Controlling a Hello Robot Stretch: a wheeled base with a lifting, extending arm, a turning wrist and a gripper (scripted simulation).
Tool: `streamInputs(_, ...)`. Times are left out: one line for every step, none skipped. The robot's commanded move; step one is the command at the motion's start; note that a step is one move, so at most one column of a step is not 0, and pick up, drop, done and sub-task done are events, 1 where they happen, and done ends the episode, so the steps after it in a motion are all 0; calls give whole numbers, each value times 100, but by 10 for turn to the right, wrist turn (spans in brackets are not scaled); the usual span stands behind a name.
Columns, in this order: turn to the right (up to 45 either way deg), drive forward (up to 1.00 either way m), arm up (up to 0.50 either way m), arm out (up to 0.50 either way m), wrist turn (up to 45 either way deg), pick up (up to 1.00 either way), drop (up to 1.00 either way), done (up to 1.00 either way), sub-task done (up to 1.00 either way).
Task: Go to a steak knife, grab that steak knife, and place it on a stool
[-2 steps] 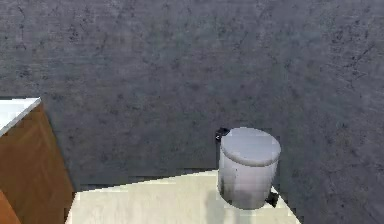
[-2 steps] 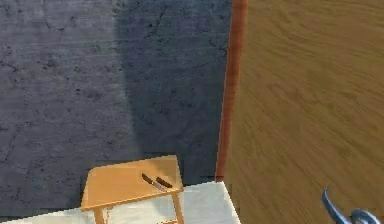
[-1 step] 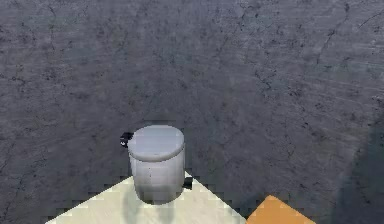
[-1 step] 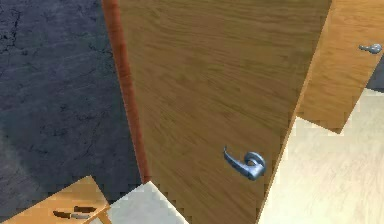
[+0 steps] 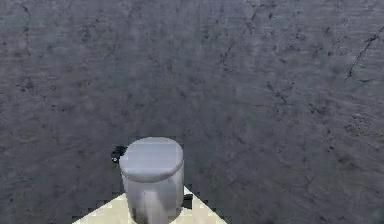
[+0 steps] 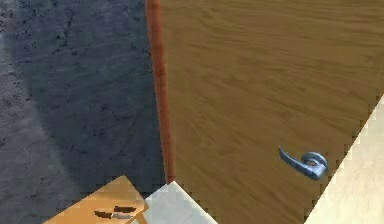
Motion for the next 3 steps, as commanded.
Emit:
streamInputs(450, 0, 0, 0, 0, 0, 0, 0, 0)
streamInputs(450, 0, 0, 0, 0, 0, 0, 0, 0)
streamInputs(420, 0, 0, 0, 0, 0, 0, 0, 0)
